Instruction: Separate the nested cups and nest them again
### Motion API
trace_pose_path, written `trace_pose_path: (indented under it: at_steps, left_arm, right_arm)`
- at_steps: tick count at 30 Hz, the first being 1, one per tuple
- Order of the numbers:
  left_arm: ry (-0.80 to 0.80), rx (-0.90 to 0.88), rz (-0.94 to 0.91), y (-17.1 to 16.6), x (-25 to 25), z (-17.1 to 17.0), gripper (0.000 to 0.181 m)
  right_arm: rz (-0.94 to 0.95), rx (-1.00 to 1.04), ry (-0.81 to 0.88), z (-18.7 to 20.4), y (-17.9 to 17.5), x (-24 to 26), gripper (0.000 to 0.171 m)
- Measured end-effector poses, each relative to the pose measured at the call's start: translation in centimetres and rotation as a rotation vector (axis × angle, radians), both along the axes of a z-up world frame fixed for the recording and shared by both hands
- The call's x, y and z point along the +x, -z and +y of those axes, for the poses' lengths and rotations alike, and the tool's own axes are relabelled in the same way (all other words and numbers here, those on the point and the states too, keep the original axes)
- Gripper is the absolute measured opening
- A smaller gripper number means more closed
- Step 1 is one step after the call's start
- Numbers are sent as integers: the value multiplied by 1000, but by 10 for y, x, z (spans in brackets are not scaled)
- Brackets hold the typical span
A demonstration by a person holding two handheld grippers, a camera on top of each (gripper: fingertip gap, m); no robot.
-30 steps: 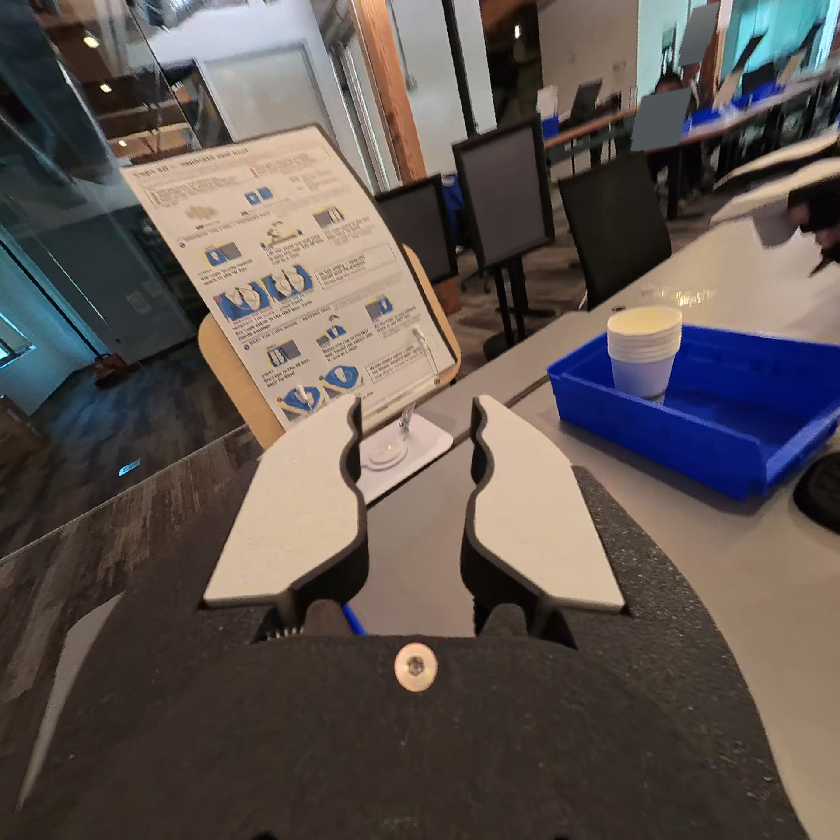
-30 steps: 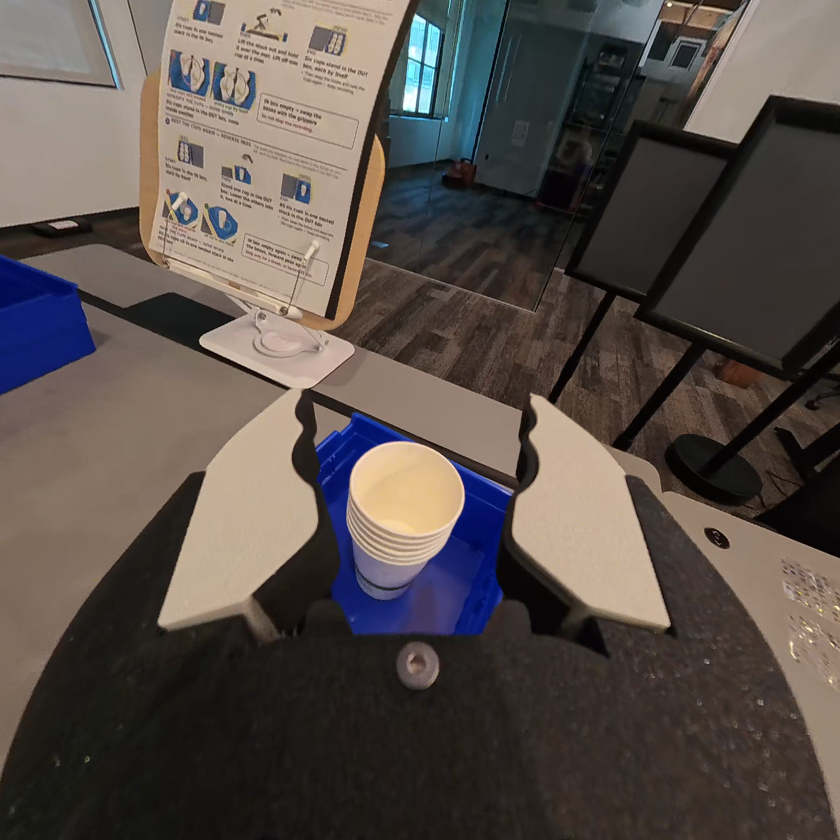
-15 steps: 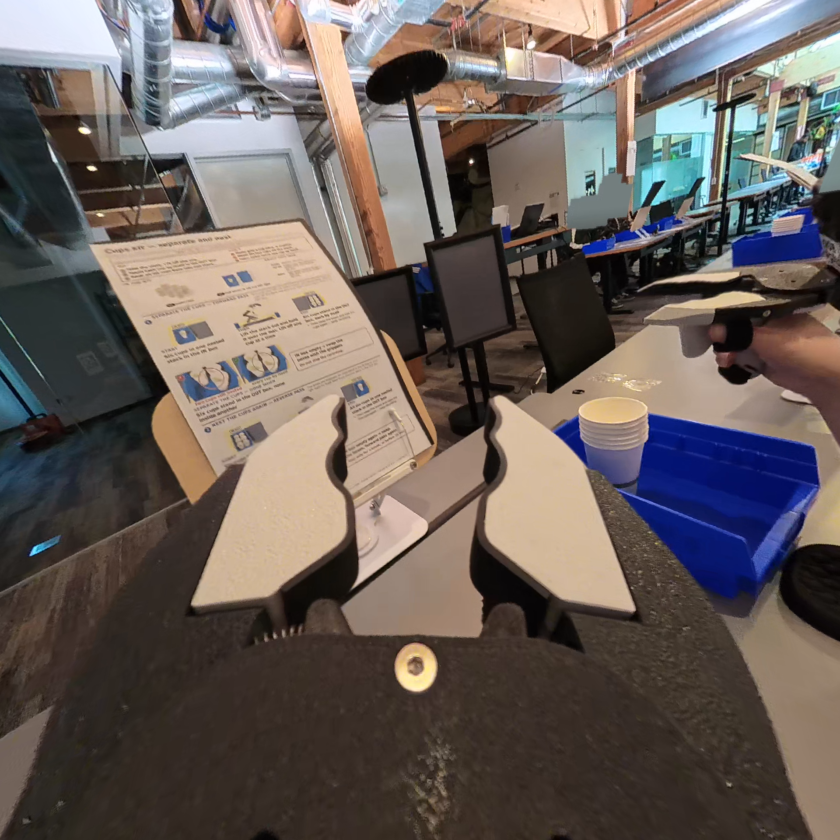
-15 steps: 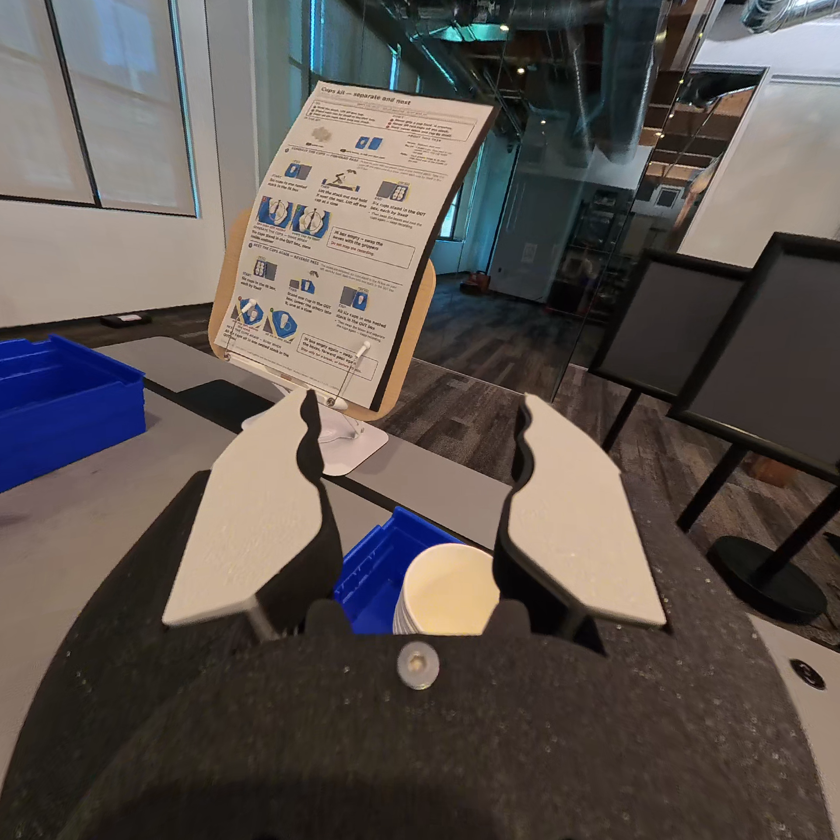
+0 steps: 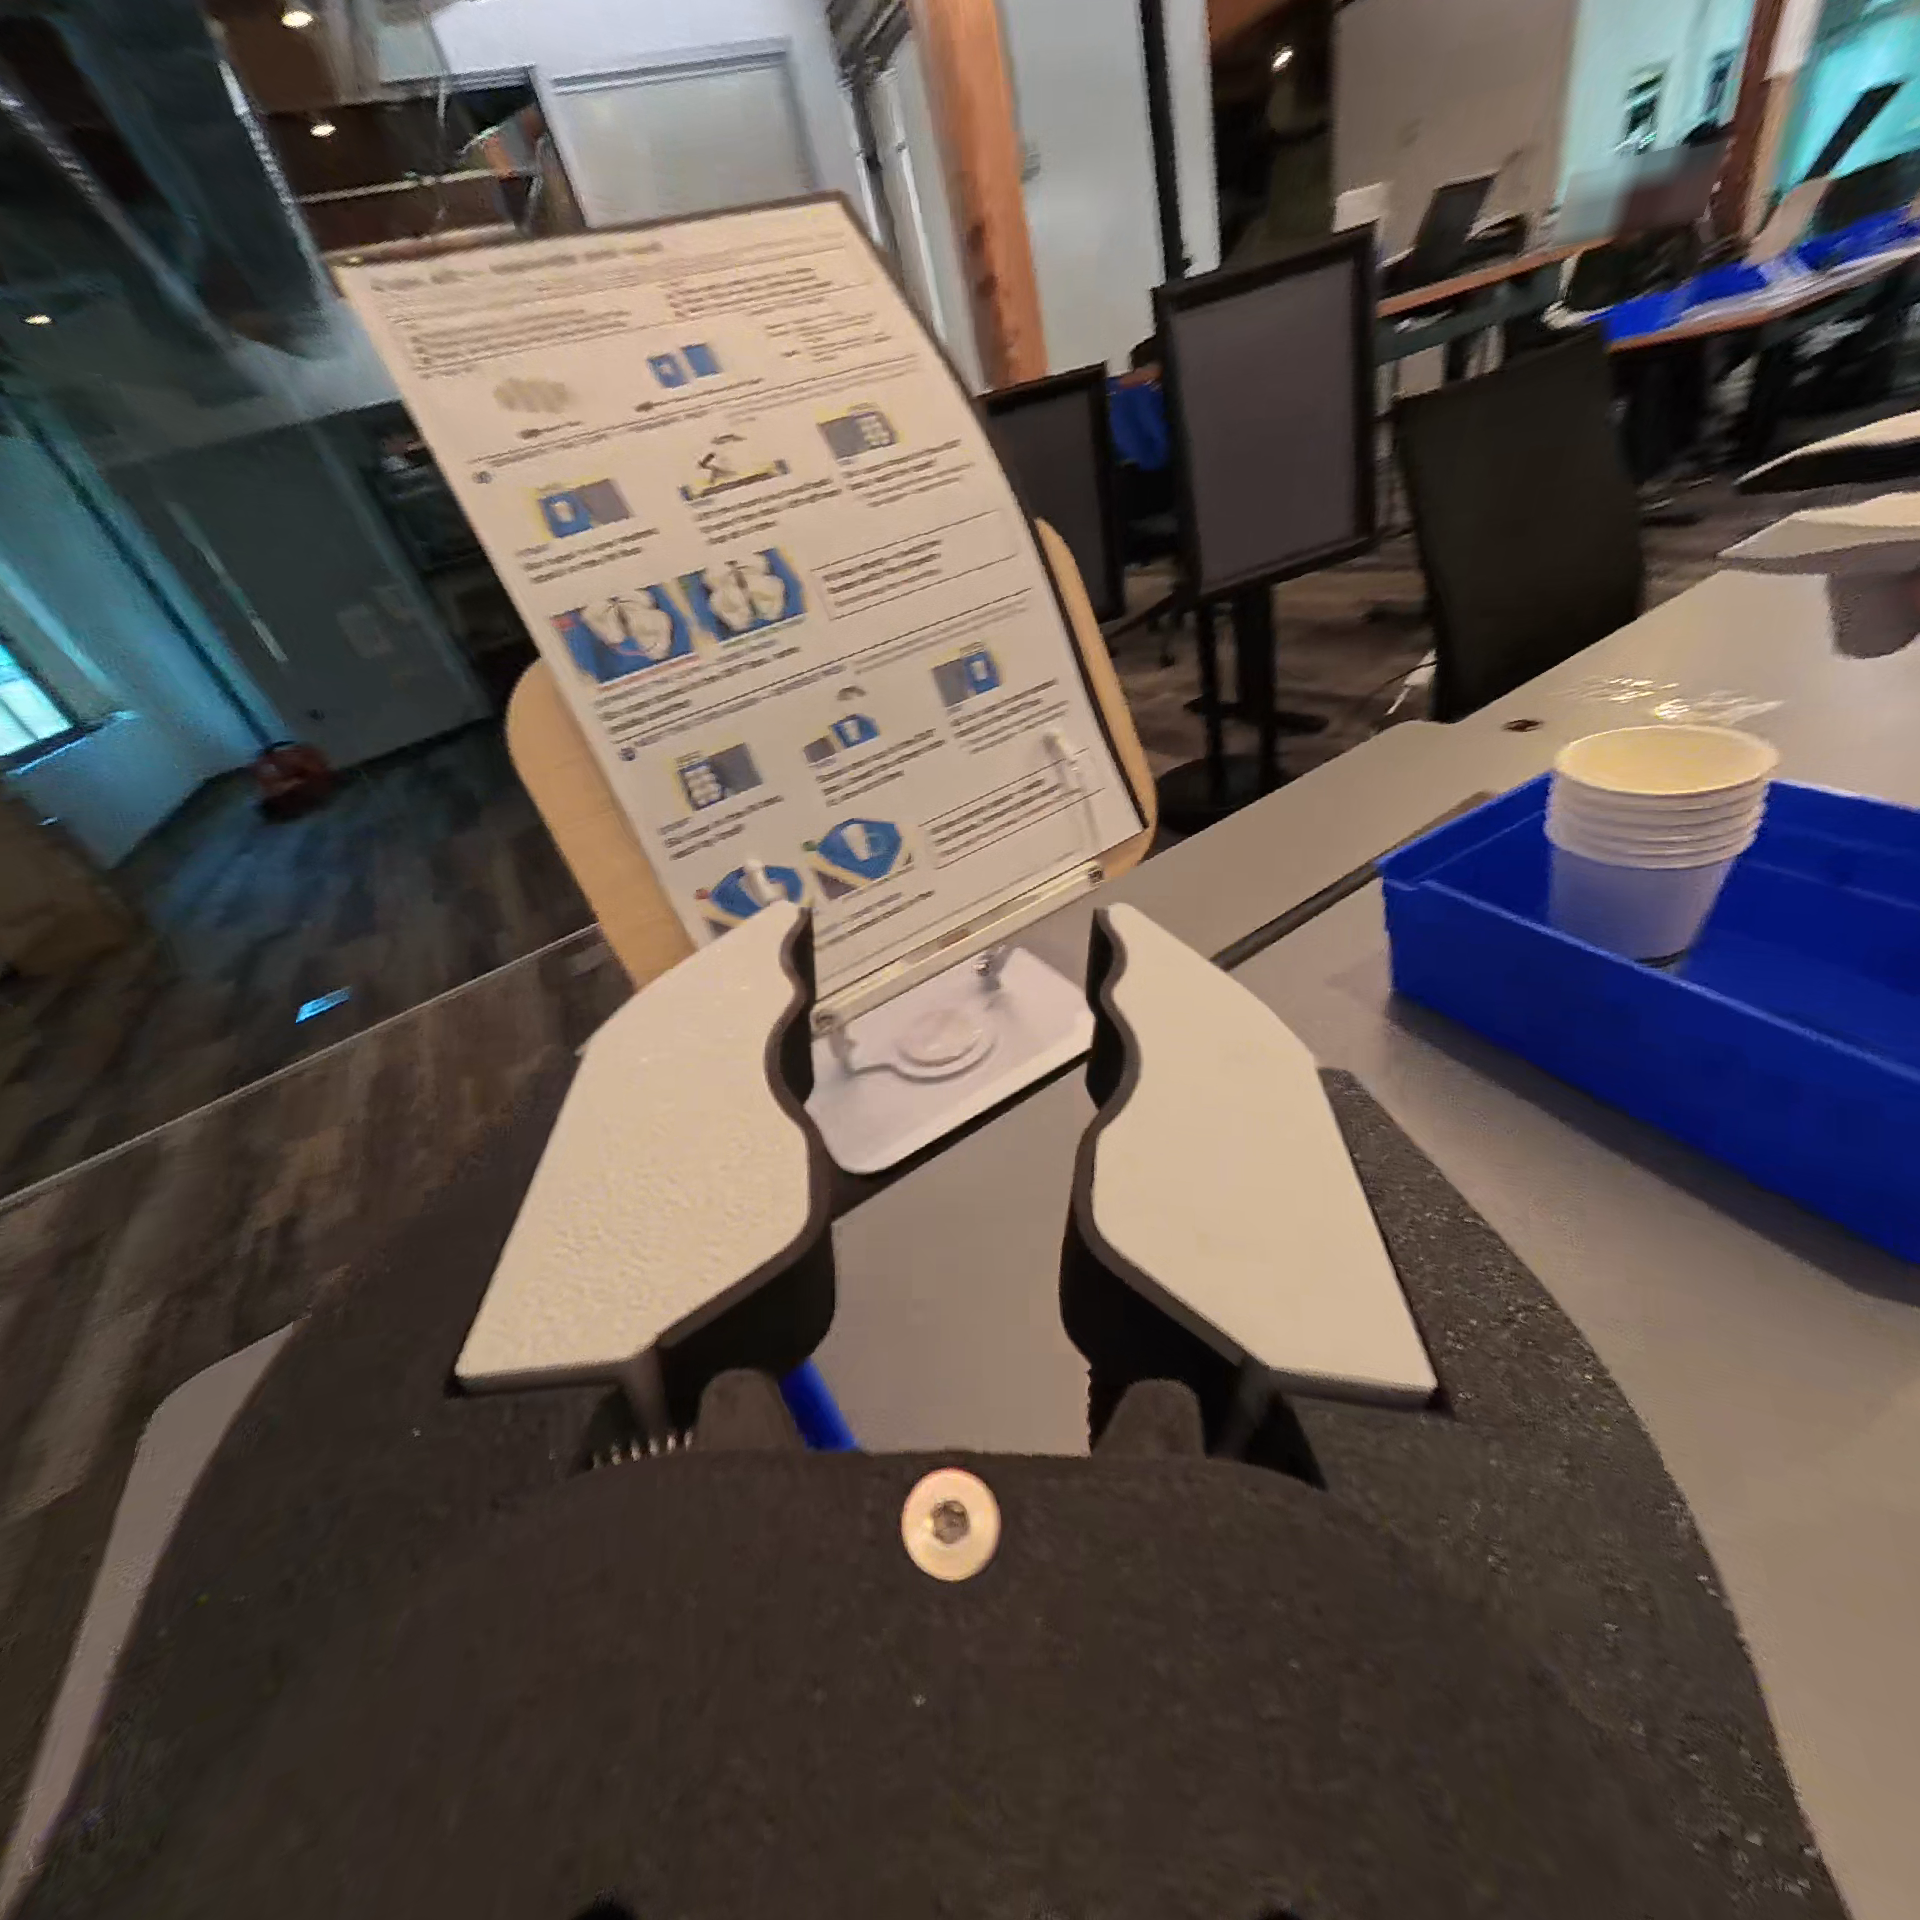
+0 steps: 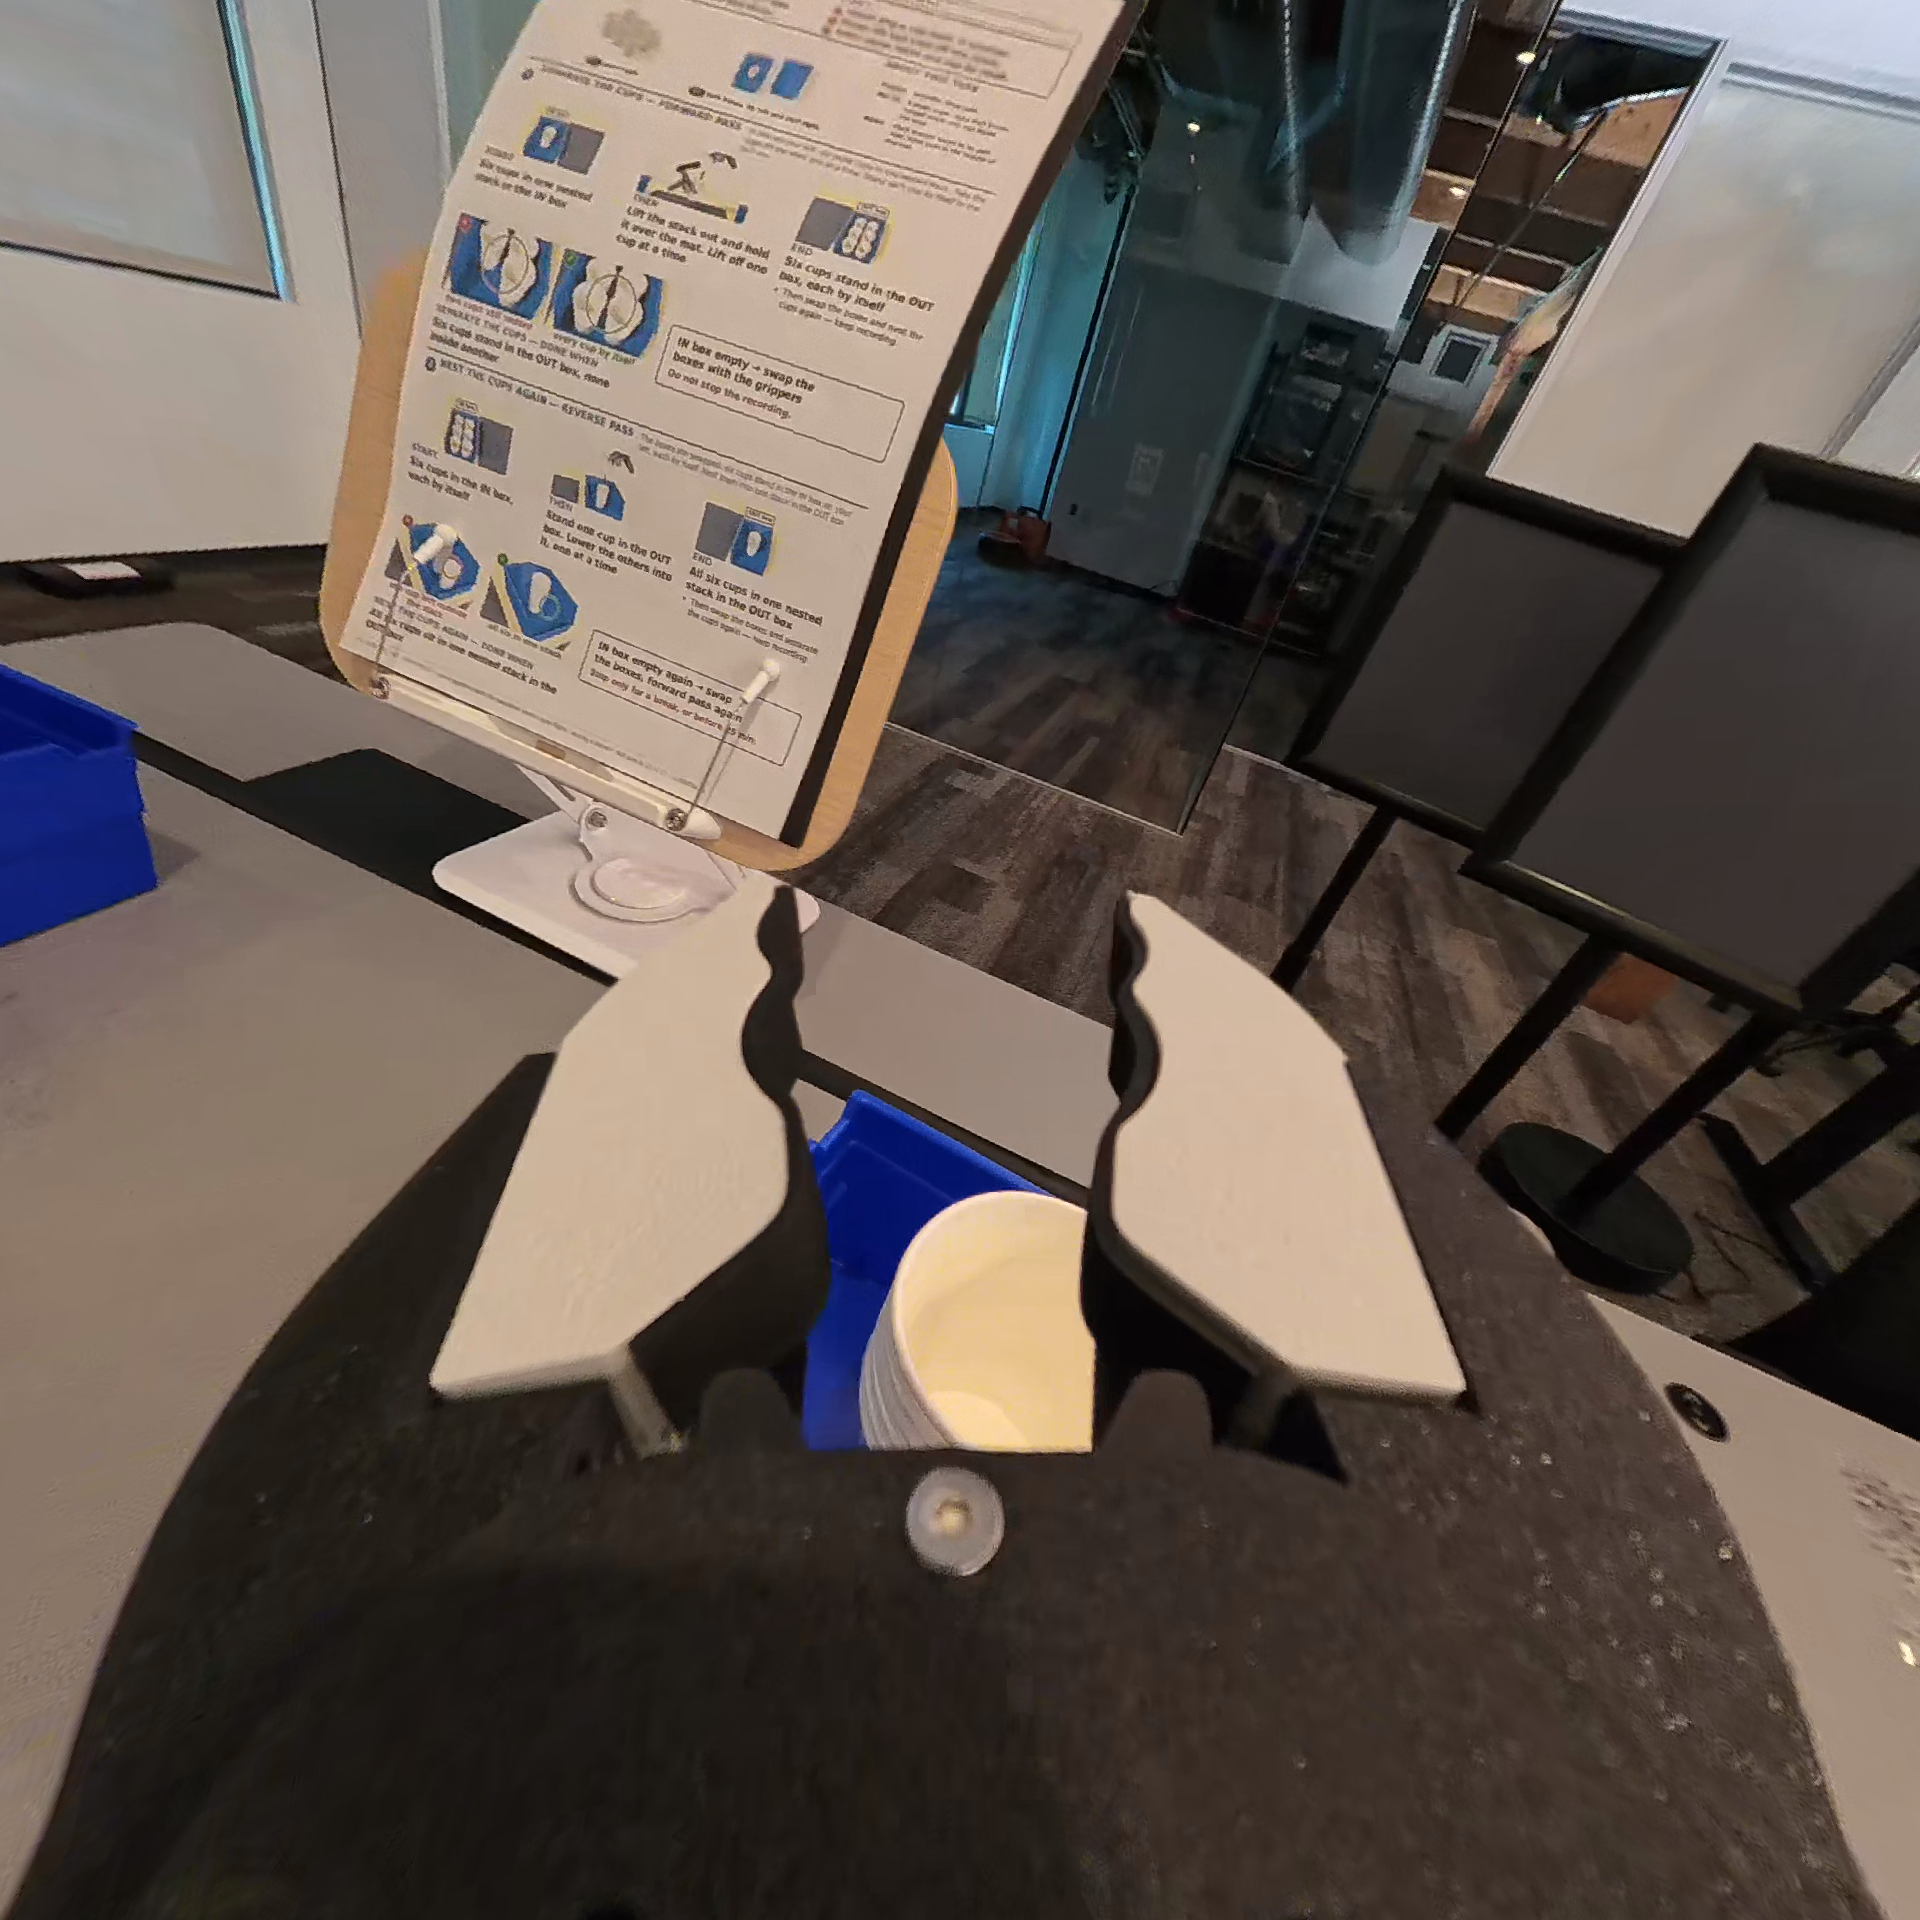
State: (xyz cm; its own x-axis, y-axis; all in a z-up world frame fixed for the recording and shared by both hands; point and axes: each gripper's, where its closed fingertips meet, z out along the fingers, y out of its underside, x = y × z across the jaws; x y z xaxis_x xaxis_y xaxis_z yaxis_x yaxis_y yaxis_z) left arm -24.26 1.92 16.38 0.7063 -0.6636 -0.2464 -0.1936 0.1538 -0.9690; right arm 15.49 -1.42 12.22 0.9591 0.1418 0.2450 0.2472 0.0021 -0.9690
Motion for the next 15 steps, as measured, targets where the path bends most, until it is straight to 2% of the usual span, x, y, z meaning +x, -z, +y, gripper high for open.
trace_pose_path:
  at_steps: [4, 7, 8, 12, 15]
  left_arm:
    - [-23, -101, 60, 15, -12, -1, 54]
    - [-45, -94, 5, 9, -22, 2, 51]
    - [-51, -94, -5, 9, -25, 3, 49]
    - [-80, -102, 7, 13, -34, 10, 46]
    - [-66, -105, 29, 17, -31, 14, 40]
  right_arm:
    - [-27, -9, 26, 0, 4, 1, 51]
    - [-12, -9, 25, 0, 5, 2, 48]
    - [-7, -15, 13, 0, 6, 2, 42]
    - [4, -13, 7, -2, 5, 7, 30]
    - [14, -10, 7, -3, 4, 11, 29]
